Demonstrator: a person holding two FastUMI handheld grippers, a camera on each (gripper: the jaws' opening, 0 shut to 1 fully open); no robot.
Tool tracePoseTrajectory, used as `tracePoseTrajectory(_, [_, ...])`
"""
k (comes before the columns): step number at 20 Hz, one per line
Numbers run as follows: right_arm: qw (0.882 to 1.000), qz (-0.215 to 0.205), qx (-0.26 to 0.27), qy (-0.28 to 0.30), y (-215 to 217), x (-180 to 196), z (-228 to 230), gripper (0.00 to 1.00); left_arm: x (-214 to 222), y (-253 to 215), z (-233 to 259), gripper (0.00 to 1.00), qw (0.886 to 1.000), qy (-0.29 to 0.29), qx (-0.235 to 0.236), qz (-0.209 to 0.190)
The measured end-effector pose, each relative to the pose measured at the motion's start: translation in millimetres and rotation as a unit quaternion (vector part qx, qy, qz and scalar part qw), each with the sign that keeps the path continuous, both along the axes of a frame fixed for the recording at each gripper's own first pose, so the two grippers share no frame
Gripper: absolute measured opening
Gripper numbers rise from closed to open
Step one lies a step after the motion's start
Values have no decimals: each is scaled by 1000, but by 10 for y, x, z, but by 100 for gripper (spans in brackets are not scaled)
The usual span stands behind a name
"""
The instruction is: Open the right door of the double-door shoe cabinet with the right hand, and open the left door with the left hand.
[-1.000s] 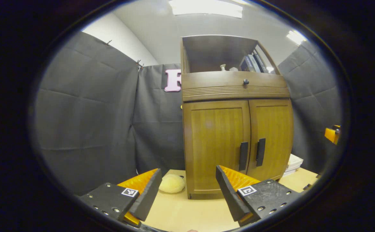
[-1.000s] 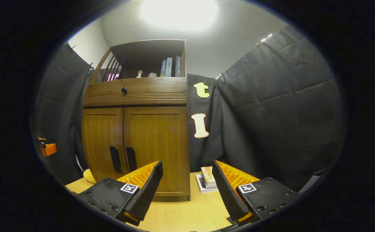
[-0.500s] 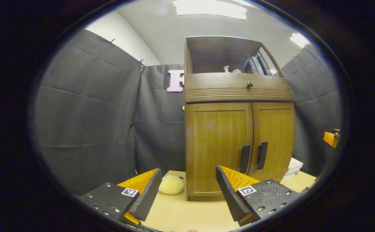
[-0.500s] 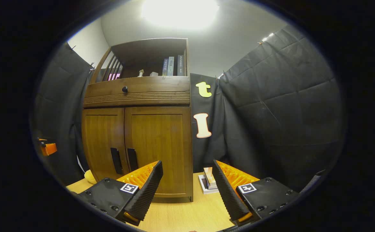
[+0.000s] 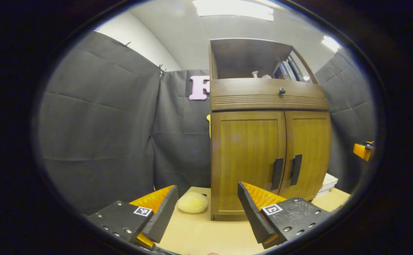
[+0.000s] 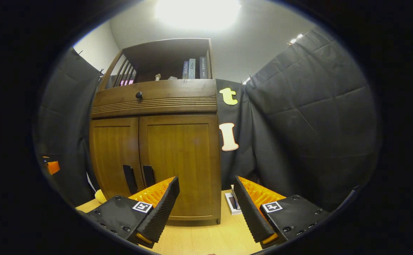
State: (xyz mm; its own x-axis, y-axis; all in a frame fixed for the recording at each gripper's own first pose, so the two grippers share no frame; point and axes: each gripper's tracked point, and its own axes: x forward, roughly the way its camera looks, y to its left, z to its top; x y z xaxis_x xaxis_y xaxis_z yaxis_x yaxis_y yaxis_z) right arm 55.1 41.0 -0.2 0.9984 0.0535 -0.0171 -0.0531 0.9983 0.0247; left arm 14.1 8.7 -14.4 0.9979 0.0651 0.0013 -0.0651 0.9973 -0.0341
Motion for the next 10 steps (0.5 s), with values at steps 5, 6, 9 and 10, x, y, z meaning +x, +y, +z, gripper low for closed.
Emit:
tracePoseTrajectory(5, [1000,30,-2,-1,303,271,-4,96,-117,275,-16,98,1000,2,-1,24])
tracePoseTrajectory(6, [999,37,-3,-2,368,326,-9,96,-149,319,-20,98,1000,3,0,30])
tracePoseTrajectory(9, [999,54,-4,-1,565,466,-48,94,-216,434,8,98,999,2,2,48])
tracePoseTrajectory(10, [998,60,-4,-1,650,505,-74,94,-216,446,11,98,999,2,3,54])
